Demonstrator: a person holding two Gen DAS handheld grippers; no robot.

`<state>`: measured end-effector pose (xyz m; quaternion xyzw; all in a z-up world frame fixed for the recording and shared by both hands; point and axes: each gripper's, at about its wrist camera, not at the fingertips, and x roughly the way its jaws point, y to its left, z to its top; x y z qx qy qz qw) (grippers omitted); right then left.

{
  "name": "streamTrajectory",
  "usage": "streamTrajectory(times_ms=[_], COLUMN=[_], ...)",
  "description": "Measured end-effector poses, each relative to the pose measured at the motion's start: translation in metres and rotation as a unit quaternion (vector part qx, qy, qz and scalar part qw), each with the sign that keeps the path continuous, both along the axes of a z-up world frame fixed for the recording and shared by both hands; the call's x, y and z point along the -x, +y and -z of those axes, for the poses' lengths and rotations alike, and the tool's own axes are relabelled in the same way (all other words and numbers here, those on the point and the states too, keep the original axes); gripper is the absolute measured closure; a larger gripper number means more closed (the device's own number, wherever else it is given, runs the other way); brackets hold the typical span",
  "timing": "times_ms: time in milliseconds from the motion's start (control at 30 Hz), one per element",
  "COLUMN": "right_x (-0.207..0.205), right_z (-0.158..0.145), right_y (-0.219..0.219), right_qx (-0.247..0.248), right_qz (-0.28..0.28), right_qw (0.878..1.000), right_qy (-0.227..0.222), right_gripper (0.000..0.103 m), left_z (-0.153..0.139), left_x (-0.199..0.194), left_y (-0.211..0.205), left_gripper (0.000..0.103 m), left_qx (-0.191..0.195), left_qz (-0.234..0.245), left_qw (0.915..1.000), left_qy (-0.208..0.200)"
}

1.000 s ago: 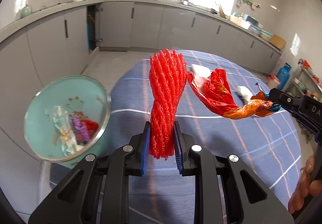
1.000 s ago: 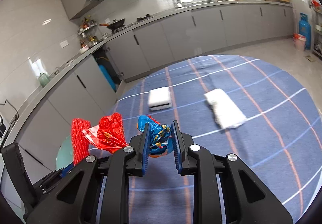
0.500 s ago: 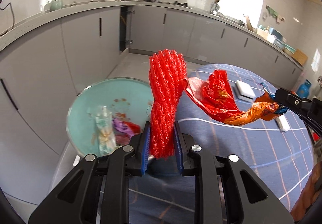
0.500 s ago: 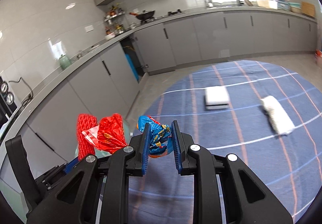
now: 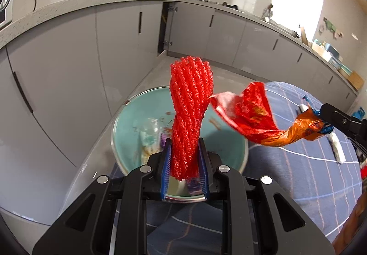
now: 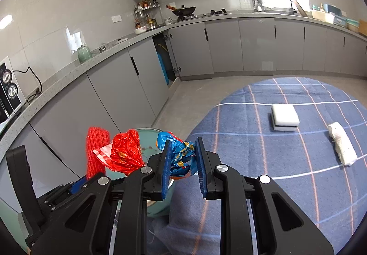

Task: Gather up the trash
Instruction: 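Carry the red mesh bag and wrapper bundle over the teal bin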

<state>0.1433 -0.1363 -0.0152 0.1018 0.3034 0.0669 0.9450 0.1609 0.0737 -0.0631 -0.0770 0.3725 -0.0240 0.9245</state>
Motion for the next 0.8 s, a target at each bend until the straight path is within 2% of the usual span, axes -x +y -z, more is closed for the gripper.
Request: streamTrajectory(times_ms=[300,800], right_x=[-0.027,-0.05], right_z=[0.02,0.06], right_y=[0.034,0.068], right_qx=[0.025,0.056], right_qz=[-0.003,-0.013], right_qw=[1.0,0.997], right_qy=[0.012,0.046], right_gripper=[0.081,0.081], left_z=[0.019,0.052], left_x=[-0.013,-0.03], left_y=[0.02,0.022], left_gripper=[0.081,0.081], left_qx=[0.002,0.0], left_qz=[-0.022,-0.014], left_qw=[0.9994,0.9979], left_qy=[0.025,0.064])
